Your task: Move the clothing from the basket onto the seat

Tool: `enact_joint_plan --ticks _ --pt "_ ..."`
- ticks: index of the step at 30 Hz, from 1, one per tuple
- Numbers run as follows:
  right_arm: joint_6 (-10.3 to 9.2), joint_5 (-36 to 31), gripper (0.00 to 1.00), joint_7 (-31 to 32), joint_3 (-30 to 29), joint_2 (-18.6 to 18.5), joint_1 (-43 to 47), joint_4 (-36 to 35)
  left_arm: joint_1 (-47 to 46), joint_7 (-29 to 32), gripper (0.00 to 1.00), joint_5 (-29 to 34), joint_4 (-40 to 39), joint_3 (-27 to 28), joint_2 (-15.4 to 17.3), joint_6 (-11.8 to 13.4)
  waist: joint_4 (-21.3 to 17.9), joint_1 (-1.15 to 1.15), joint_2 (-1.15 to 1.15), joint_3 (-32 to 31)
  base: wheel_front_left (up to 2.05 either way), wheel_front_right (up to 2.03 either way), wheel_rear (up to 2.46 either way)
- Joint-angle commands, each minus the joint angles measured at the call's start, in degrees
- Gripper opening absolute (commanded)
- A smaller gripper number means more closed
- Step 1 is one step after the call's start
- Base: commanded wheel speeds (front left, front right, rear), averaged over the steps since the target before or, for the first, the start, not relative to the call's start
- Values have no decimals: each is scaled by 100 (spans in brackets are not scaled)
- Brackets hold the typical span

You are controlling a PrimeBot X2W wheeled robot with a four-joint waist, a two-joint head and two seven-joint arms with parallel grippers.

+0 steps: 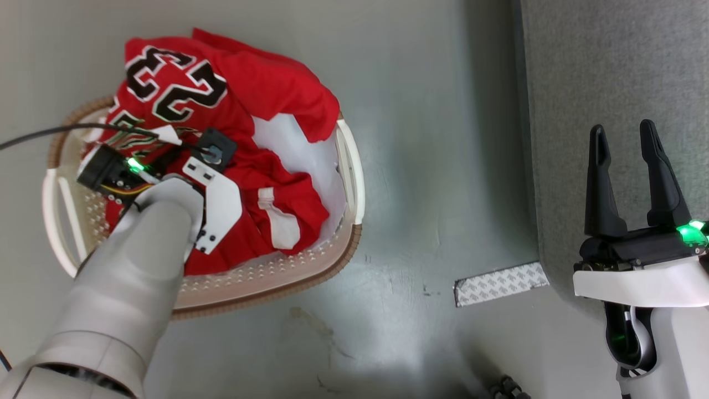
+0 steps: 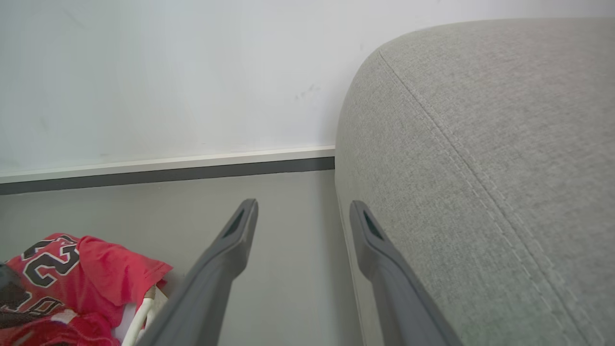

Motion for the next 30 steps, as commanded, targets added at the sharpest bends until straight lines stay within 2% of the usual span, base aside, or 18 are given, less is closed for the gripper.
enact_joint_plan --ticks 1,4,5,7,11,16,25,30 --pt "-12 21 100 4 8 3 -92 -25 -57 17 100 98 31 -15 51 3 -40 -1 0 94 0 0 0" --pt "-12 60 100 4 35 3 -118 -45 -126 -1 100 87 43 -53 66 16 -72 -1 0 209 0 0 0" --pt "-12 61 100 4 40 3 -122 -48 -147 -44 74 70 44 -60 66 12 -78 -1 0 233 0 0 0" --pt "-12 66 100 4 41 3 -131 -51 -176 -135 0 38 40 -74 66 16 -82 -1 0 266 0 0 0" --pt "-12 71 100 4 -18 4 -128 -7 -118 -450 0 -109 19 -48 8 -53 -25 -1 0 232 0 0 0" --pt "-12 -7 100 4 -113 2 -80 116 100 -794 0 -314 22 -16 -257 -121 221 -1 0 -78 0 0 0" --pt "-12 -178 100 4 -342 -2 346 346 989 -1443 0 -820 -33 162 -650 -212 685 -1 0 -1406 0 0 0" --pt "-12 -309 100 4 -473 -3 705 450 1518 -1586 0 -1175 -327 294 -760 -246 918 -1 0 -2154 0 0 0"
